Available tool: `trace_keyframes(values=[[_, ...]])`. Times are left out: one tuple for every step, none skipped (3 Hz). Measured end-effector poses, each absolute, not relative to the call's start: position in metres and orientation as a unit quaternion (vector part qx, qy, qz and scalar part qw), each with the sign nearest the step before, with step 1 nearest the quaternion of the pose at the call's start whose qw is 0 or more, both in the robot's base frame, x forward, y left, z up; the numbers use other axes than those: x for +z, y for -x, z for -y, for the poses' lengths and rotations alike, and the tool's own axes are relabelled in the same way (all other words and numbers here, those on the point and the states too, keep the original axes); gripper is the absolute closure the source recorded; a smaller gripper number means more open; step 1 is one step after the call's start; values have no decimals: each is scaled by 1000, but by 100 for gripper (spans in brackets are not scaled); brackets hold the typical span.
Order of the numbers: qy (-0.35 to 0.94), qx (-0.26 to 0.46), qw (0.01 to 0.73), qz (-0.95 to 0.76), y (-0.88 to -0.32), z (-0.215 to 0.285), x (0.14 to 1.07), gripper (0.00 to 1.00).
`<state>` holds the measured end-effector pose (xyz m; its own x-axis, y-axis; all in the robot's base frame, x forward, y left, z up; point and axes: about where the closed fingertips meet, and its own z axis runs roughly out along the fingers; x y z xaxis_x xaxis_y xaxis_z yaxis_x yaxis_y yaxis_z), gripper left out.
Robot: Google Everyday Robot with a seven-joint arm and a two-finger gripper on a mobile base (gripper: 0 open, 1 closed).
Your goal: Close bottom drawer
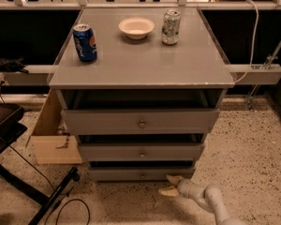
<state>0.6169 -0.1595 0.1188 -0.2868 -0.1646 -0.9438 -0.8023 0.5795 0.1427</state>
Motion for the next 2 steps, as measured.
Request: trace_keyframes(values=[[329, 320, 499, -736, -617, 159, 119, 100], [330, 322, 501, -732, -605, 162, 118, 100]])
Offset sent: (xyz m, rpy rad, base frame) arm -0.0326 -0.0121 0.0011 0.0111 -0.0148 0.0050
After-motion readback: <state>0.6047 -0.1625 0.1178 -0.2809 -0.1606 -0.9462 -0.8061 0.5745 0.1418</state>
